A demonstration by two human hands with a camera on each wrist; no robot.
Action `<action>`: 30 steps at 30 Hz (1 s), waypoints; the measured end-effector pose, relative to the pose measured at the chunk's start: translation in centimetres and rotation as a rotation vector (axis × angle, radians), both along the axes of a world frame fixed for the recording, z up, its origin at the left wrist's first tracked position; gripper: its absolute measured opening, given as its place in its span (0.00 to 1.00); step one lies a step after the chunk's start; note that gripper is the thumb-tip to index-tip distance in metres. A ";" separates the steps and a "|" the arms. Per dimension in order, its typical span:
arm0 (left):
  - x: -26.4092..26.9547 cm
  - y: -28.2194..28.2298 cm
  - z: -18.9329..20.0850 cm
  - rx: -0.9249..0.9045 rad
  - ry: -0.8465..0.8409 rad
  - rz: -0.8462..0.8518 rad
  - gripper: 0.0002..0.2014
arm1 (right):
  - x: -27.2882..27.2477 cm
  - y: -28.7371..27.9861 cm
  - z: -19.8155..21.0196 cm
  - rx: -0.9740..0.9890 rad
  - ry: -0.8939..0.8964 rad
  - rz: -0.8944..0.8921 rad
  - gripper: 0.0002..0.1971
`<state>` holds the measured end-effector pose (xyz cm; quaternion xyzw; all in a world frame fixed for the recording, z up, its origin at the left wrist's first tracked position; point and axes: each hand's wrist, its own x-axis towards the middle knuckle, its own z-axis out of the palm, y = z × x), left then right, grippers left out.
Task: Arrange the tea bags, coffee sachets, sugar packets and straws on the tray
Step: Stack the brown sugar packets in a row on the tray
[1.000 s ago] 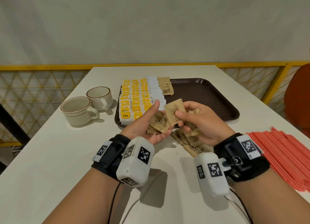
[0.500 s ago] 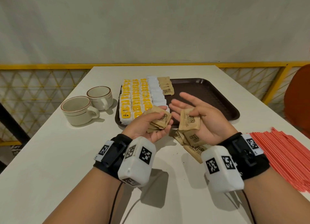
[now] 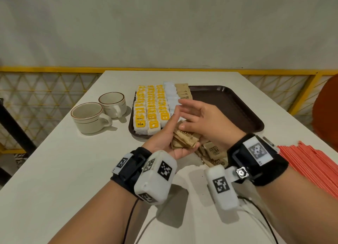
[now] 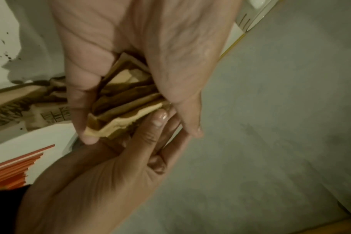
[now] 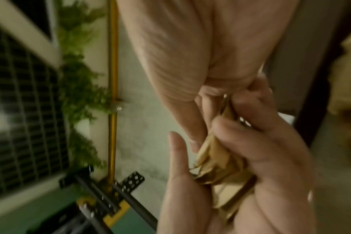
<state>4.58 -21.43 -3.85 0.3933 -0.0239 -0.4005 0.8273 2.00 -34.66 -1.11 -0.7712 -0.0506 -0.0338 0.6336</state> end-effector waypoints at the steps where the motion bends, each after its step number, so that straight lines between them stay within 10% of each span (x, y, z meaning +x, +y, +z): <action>1: 0.0 0.0 0.0 -0.020 0.028 0.031 0.28 | 0.2 0.1 0.4 -0.103 -0.035 -0.014 0.33; 10: 1.0 0.5 0.2 0.006 0.124 0.039 0.40 | 0.0 0.1 1.2 -0.958 -0.019 0.199 0.36; 21: 1.4 0.5 -0.3 0.049 0.051 -0.027 0.44 | 0.6 0.9 0.5 -1.011 -0.076 0.244 0.33; 30: -0.3 0.7 -0.4 -0.107 -0.164 0.099 0.06 | 1.3 0.4 1.0 -0.828 -0.168 0.211 0.29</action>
